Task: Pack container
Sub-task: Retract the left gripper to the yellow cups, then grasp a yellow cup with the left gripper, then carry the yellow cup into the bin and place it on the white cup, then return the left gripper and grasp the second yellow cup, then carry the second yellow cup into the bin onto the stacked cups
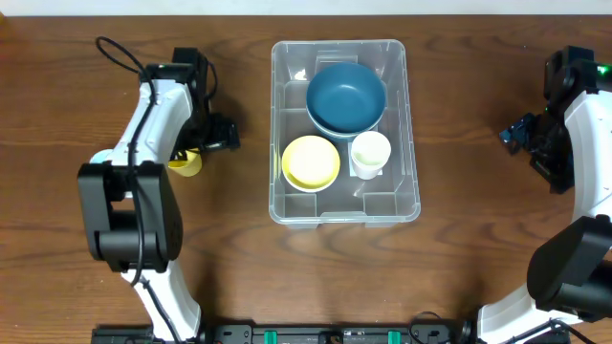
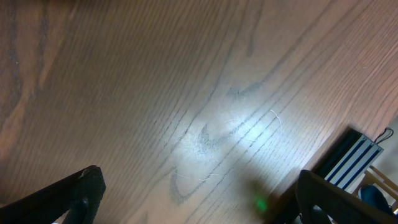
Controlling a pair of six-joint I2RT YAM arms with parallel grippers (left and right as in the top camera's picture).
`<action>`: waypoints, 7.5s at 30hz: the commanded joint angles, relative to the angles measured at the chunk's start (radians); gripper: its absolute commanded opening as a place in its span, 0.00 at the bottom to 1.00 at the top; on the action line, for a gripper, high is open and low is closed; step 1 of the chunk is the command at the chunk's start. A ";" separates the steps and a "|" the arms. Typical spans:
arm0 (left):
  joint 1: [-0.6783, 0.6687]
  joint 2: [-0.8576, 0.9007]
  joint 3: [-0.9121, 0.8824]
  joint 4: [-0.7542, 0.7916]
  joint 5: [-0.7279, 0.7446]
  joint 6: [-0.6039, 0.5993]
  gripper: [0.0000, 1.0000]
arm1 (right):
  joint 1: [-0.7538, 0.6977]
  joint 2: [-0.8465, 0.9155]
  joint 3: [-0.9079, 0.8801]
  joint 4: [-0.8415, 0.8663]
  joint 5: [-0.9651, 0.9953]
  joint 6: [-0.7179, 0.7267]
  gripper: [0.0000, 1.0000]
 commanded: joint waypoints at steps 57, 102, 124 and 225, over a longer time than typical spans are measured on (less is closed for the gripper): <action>-0.782 -0.251 0.109 0.235 -0.021 -0.013 0.06 | -0.005 0.005 0.000 0.000 0.011 0.011 0.99; -0.423 -0.427 0.121 0.035 -0.303 -0.233 0.98 | -0.005 0.005 0.000 0.000 0.011 0.011 0.99; 0.297 -0.287 0.074 -0.070 0.029 -0.116 0.98 | -0.005 0.005 0.000 0.000 0.011 0.011 0.99; -0.742 -0.072 0.357 0.018 0.189 0.104 0.08 | -0.005 0.005 0.000 0.000 0.011 0.011 0.99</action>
